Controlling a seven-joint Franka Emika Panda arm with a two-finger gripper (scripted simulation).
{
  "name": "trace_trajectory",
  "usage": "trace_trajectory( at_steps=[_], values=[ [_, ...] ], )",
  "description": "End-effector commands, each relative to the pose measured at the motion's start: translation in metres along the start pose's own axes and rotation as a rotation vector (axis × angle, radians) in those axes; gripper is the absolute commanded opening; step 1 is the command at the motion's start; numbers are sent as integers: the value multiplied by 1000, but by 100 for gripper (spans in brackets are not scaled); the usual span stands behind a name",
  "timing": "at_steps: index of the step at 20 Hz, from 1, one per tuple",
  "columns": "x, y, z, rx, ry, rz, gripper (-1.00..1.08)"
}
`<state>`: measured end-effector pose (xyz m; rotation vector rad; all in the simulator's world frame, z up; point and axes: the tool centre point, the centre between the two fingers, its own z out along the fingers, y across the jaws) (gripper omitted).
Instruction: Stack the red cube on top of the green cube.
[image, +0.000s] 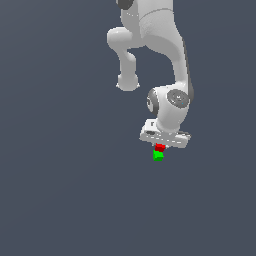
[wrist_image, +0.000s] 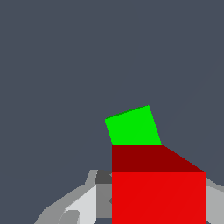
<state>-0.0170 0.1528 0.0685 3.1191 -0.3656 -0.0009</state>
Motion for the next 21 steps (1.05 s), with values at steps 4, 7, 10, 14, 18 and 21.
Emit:
trace_trajectory(
  at_steps=[4, 7, 10, 14, 18, 21],
  values=[
    [19, -1, 5, 1, 1, -1, -100],
    [24, -1, 6, 1, 1, -1, -100],
    [26, -1, 7, 1, 1, -1, -100],
    [26, -1, 7, 1, 1, -1, 100],
    [26, -1, 7, 1, 1, -1, 100],
    [26, -1, 7, 1, 1, -1, 100]
  ],
)
